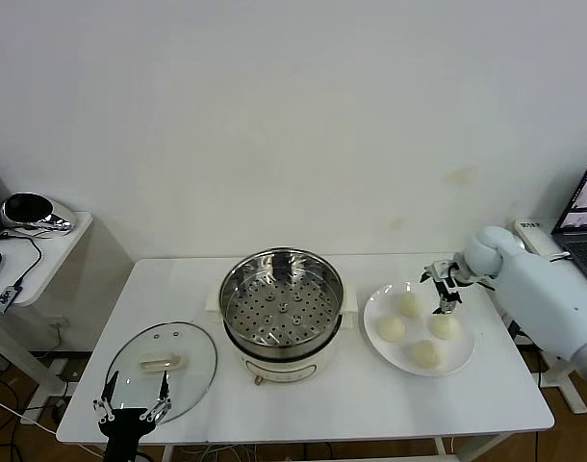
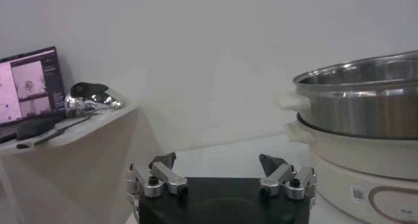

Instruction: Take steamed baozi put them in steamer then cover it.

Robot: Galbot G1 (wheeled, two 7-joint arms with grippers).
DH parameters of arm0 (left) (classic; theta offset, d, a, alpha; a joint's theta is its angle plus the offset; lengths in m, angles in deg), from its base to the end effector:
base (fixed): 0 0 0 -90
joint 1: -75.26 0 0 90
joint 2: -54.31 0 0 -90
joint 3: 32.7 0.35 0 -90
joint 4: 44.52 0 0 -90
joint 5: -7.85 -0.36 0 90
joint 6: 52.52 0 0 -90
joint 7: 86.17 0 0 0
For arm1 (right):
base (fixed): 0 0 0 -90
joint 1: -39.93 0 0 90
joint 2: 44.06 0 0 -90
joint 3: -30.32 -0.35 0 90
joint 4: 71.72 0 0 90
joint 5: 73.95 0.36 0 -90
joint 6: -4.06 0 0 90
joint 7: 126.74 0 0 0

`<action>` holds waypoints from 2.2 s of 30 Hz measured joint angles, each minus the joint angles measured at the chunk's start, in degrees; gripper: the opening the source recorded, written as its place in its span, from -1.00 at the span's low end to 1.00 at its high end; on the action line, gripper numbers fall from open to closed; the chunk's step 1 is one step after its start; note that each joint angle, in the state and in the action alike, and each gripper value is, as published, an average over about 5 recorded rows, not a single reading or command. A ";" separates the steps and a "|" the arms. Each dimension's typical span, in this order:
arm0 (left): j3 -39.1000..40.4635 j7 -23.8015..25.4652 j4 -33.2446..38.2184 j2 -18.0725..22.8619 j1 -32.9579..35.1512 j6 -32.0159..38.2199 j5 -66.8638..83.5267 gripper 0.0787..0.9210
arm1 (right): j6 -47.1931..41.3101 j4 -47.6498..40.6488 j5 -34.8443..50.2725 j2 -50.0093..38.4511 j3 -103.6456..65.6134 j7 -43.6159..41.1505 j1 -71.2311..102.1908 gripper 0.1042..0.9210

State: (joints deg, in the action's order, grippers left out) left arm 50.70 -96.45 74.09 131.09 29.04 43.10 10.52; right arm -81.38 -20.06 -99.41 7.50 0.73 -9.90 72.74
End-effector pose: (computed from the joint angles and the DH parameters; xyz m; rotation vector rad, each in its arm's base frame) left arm 0.1128 0.0760 -0.3361 0.1961 -2.9835 -0.3284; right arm 0.5813 -0.1641 -0.2089 1.2481 -1.3343 1.5915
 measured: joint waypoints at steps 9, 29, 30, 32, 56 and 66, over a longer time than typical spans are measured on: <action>0.09 0.03 -0.10 -0.04 0.01 0.12 -0.02 0.77 | 1.73 -6.63 -2.04 4.99 -0.17 -0.23 -0.47 0.76; 0.39 0.02 -0.25 0.27 0.76 0.76 -0.24 0.77 | 1.91 -16.08 -6.28 11.29 -2.55 -0.51 -1.22 0.40; 0.41 0.02 -0.22 0.29 0.74 0.76 -0.25 0.77 | 1.87 -16.32 -6.33 11.46 -2.64 -0.50 -1.22 0.36; 0.44 0.02 -0.15 0.31 0.73 0.76 -0.27 0.77 | 1.82 -16.73 -6.45 11.73 -2.79 -0.45 -1.21 0.28; 0.70 0.05 0.25 -0.06 -0.28 0.39 0.04 0.77 | -1.07 -1.85 4.91 2.55 5.49 -3.13 -8.79 0.18; 1.19 -0.05 0.06 -0.29 -0.59 0.40 0.43 0.77 | -1.37 10.40 17.69 -1.39 15.59 -3.13 -21.76 0.19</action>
State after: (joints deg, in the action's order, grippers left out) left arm 51.89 -96.50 74.15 130.81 28.45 43.50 10.95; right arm -82.75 -9.66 -81.72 6.11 16.32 -13.03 50.97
